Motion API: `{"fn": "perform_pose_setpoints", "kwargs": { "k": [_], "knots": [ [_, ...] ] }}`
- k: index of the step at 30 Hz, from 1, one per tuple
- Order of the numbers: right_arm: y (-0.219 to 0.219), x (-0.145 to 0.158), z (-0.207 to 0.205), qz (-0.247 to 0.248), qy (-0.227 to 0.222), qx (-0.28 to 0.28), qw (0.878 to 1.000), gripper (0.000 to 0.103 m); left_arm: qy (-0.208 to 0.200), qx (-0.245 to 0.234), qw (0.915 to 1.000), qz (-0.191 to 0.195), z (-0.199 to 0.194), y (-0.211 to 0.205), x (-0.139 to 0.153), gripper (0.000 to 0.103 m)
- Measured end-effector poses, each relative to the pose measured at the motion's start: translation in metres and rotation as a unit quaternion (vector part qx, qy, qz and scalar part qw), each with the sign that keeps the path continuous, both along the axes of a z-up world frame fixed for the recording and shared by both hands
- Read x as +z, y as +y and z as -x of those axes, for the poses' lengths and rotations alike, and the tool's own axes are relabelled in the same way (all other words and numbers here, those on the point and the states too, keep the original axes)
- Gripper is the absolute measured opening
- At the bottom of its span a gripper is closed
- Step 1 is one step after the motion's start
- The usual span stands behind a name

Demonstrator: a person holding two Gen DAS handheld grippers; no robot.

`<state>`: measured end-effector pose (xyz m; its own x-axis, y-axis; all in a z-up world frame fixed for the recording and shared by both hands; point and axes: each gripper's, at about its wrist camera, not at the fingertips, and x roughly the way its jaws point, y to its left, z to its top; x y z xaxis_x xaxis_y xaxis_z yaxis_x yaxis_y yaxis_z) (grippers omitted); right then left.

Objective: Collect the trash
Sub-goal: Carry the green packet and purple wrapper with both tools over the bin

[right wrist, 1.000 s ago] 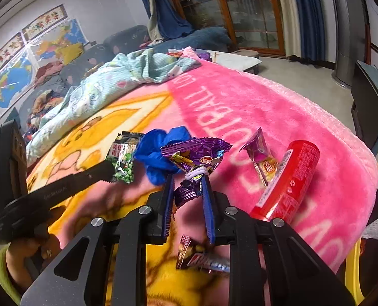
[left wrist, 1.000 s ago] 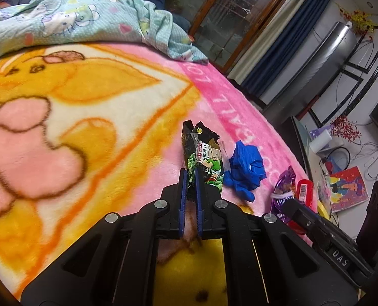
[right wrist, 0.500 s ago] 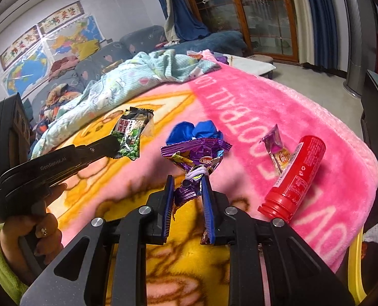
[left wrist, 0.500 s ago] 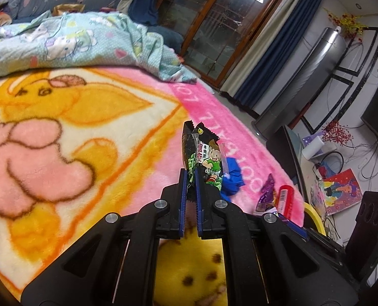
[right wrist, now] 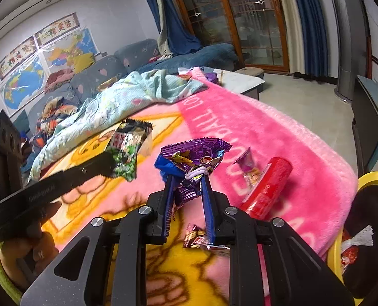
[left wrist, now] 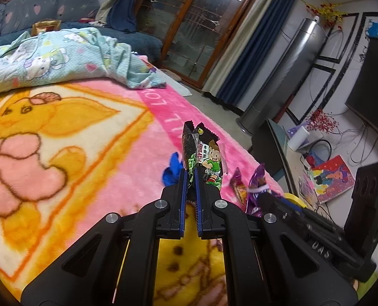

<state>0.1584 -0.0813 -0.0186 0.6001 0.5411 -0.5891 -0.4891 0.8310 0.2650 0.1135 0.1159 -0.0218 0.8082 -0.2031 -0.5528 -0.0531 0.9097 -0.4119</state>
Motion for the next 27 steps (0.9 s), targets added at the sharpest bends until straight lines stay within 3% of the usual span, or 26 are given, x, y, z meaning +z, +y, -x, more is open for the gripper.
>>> {"fn": "perform_pose_setpoints", "kwargs": {
  "k": [11, 27],
  "knots": [
    [-0.032, 0.02, -0.009, 0.005, -0.02, -0.035, 0.999, 0.021, -0.012, -0.034, 0.9993, -0.011, 0.004, -0.03, 0.01, 0.003],
    [-0.075, 0.021, -0.008, 0.025, -0.024, -0.066, 0.997, 0.021, -0.025, -0.081, 0.9961, -0.026, 0.007, -0.072, 0.017, 0.003]
  ]
}}
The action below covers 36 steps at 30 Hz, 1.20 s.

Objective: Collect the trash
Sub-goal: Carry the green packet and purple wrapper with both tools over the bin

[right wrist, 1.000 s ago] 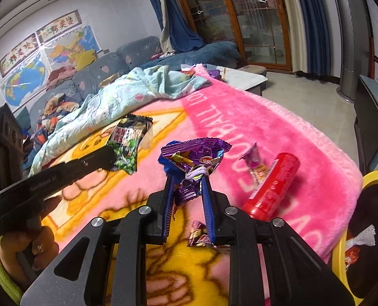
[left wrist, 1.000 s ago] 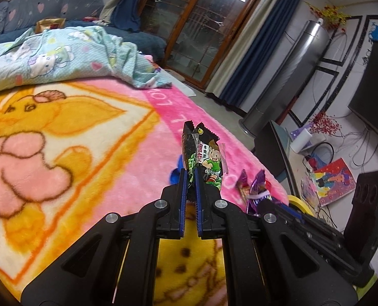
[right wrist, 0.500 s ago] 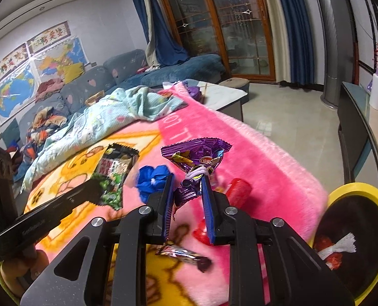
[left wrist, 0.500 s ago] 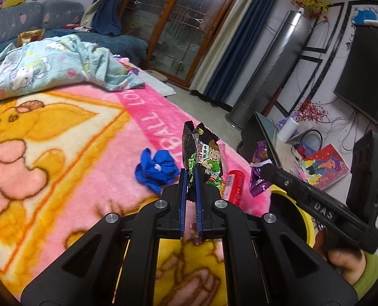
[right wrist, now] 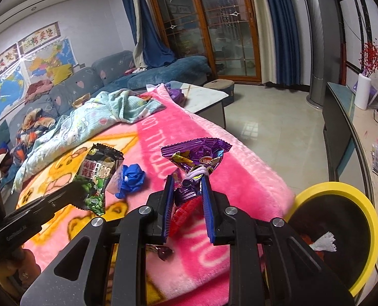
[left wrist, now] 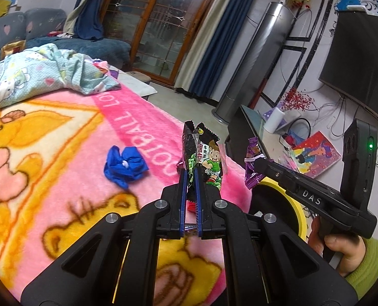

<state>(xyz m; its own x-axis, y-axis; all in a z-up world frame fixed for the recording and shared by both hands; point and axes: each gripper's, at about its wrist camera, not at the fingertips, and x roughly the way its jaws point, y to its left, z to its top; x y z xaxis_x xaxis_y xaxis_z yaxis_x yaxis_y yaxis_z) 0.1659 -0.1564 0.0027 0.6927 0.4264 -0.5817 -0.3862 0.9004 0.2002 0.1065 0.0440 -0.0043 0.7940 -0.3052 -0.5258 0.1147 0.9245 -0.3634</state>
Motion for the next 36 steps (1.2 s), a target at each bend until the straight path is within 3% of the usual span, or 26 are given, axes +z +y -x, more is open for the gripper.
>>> {"fn": "perform_pose_setpoints", "kwargs": {
  "k": [20, 36],
  "knots": [
    [-0.076, -0.005, 0.005, 0.005, 0.008, -0.059, 0.998, 0.021, -0.001, -0.061, 0.998, -0.018, -0.002, -0.057, -0.005, 0.003],
    [-0.16, -0.013, 0.005, -0.014, 0.02, -0.133, 0.991, 0.021, -0.008, -0.142, 0.988, -0.06, -0.012, -0.133, -0.012, 0.003]
  ]
}}
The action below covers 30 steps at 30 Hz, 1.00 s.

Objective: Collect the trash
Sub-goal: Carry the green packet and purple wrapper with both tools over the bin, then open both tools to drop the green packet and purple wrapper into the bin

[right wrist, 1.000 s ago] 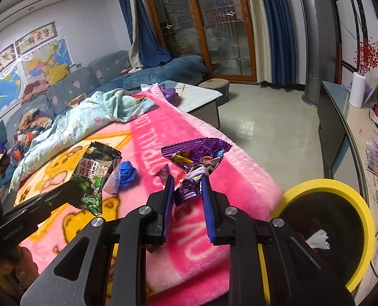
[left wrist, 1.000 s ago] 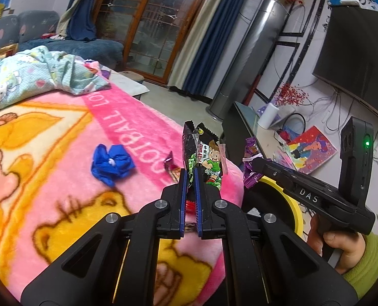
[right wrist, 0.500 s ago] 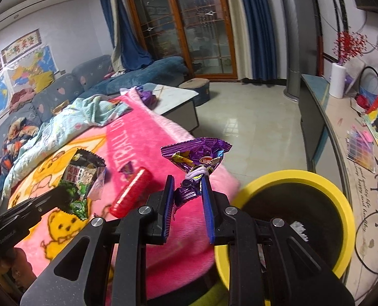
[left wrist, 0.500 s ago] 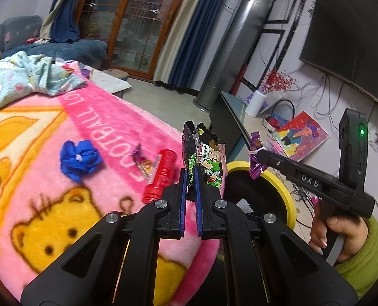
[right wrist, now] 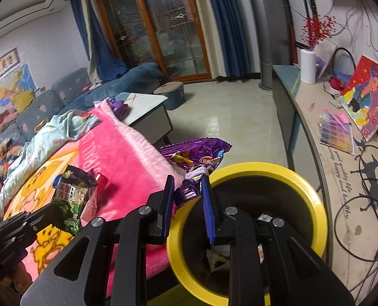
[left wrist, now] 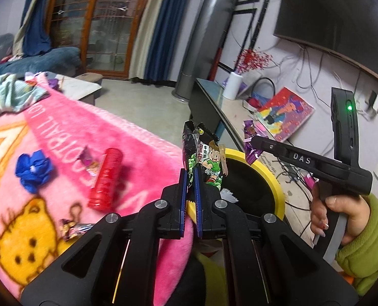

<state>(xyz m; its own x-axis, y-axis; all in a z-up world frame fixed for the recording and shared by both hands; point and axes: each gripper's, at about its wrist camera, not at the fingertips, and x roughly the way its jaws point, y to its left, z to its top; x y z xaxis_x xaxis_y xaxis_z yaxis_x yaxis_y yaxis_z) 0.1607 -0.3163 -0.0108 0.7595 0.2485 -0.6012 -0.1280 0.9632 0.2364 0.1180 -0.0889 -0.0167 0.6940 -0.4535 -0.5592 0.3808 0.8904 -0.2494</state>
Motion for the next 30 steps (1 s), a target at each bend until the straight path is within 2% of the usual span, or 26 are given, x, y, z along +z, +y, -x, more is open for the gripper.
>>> {"fn": "perform_pose_setpoints", "kwargs": {
  "k": [13, 27, 28, 29, 30],
  "knots": [
    [-0.046, -0.021, -0.001, 0.012, 0.027, -0.048, 0.998, 0.021, -0.001, -0.053, 0.9979, -0.038, -0.014, -0.06, -0.016, 0.003],
    [-0.079, -0.047, -0.011, -0.024, 0.076, -0.084, 0.993, 0.023, 0.032, -0.09, 0.9933, -0.065, -0.039, -0.103, -0.052, 0.003],
    [-0.08, -0.047, -0.011, -0.025, 0.077, -0.086, 0.993, 0.025, 0.035, -0.09, 0.9933, -0.065, -0.041, -0.104, -0.054, 0.004],
    [-0.08, -0.048, -0.012, -0.028, 0.079, -0.087, 0.993, 0.025, 0.037, -0.089, 0.9933, -0.064, -0.042, -0.104, -0.055, 0.01],
    [-0.081, -0.049, -0.012, -0.03, 0.08, -0.089, 0.992, 0.03, 0.039, -0.086, 0.9934, -0.065, -0.044, -0.104, -0.056, 0.017]
  ]
}}
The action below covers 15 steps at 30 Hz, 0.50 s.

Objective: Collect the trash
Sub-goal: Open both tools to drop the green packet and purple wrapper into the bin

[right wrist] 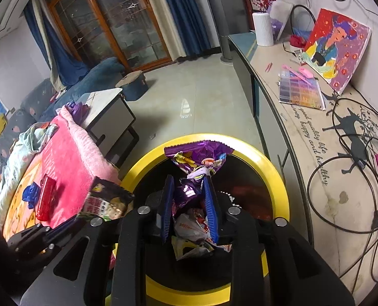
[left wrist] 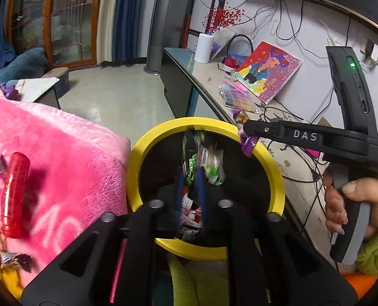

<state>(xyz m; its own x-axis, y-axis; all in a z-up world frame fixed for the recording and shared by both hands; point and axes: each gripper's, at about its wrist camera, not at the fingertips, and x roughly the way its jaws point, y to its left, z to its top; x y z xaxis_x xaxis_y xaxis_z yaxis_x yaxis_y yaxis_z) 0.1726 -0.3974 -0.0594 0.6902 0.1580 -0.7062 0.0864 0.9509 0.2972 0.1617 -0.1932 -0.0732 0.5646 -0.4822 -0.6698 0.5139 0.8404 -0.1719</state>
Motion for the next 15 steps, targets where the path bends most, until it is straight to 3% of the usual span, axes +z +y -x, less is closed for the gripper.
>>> {"fn": "perform_pose_setpoints", "kwargs": {
  "k": [2, 4, 8, 11, 15],
  "knots": [
    [-0.002, -0.001, 0.0, 0.0, 0.0, -0.006, 1.0, 0.042, 0.005, 0.004, 1.0, 0.007, -0.002, 0.002, -0.001, 0.044],
    [-0.003, -0.001, 0.0, 0.001, -0.001, -0.009, 1.0, 0.042, 0.007, 0.01, 0.9999, 0.012, -0.002, 0.006, 0.0, 0.049],
    [-0.004, 0.001, 0.001, 0.006, -0.007, -0.015, 1.0, 0.048, -0.01, 0.027, 0.9995, 0.015, 0.003, 0.015, 0.006, 0.084],
    [-0.001, 0.004, 0.003, 0.011, -0.013, -0.015, 1.0, 0.05, -0.015, 0.04, 0.9989, 0.02, 0.005, 0.024, 0.012, 0.092],
    [0.007, 0.012, 0.006, 0.01, -0.025, -0.006, 1.0, 0.053, -0.033, 0.06, 0.9975, 0.016, 0.01, 0.036, 0.021, 0.092]
  ]
}}
